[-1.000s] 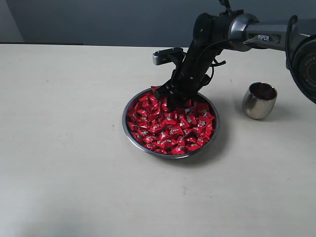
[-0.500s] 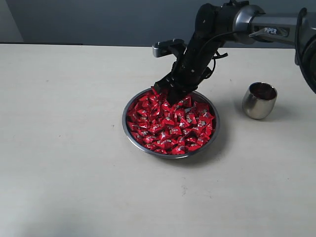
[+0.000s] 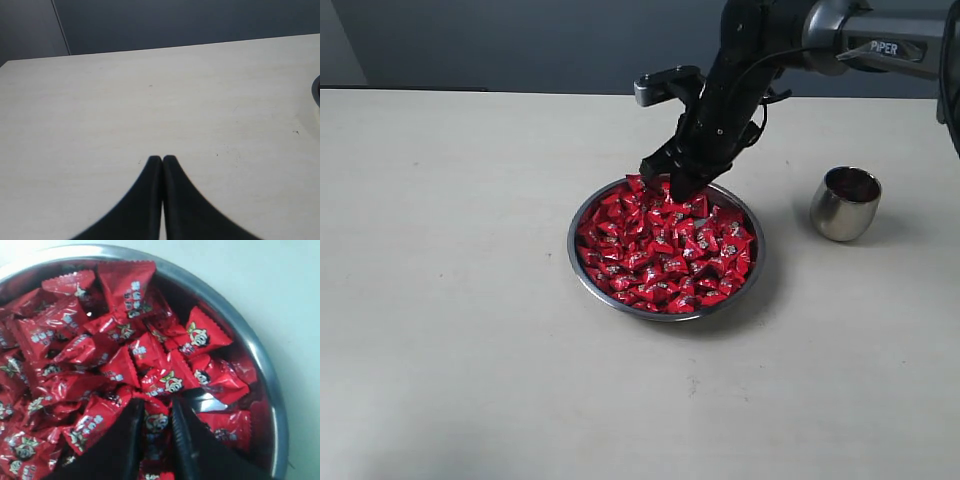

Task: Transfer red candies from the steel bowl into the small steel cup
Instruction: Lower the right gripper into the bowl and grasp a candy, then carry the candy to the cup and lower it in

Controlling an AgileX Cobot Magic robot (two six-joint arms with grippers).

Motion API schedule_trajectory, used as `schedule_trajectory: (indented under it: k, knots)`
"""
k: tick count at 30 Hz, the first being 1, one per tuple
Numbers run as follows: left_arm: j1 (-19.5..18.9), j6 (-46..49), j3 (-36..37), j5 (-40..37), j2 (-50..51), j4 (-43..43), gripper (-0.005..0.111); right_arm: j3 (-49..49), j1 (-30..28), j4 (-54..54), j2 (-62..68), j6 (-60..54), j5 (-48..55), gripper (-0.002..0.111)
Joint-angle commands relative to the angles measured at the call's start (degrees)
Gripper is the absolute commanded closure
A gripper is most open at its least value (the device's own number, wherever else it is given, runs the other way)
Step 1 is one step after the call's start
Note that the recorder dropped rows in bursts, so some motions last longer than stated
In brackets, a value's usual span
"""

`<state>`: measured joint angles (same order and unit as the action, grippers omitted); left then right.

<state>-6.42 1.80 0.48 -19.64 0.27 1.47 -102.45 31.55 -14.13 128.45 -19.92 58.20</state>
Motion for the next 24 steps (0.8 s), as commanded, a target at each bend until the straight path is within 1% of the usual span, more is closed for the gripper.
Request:
schedule_trajectory:
  k: [1,3,6,8,11,16,21,24]
  knots:
    - [0.24,-0.11,-0.48,0.5,-0.27,0.08,0.106,-0.17,-0.22,3.09,-3.53,0.71,0.23,0.093]
    - [0.24,-0.11,-0.48,0.5,-0.27,0.08,0.106,-0.17,-0.22,6.07,-5.0,2.3,-0.02,0.093]
    - [0.24,-0.11,-0.48,0.5,-0.27,0.08,0.106,-0.17,-0.37,13.8,-7.09,7.16,-0.13,0.093]
    - [0.24,-0.11,-0.48,0.5,-0.27,0.08,0.106,-0.17,-1.47,16.38,-8.41,10.19,0.01,0.093]
    - [0.24,-0.11,-0.48,0.5,-0.27,0.08,0.106,-0.17,-4.37,16.37,-10.18,10.79,1.24,0.093]
    - [0.24,-0.11,-0.48,0.5,-0.27,0.08,0.106,-0.17,-11.46,15.91,-12.46,10.9,2.91,0.093]
    - [0.24,-0.11,-0.48,0.5,-0.27,0.08,0.106,0.2,-19.51,12.03,-13.73,10.99,4.16,0.093]
    - [0.24,-0.11,-0.48,0.5,-0.27,0.08,0.106,2.44,-22.8,7.82,-14.17,10.99,2.79,0.093]
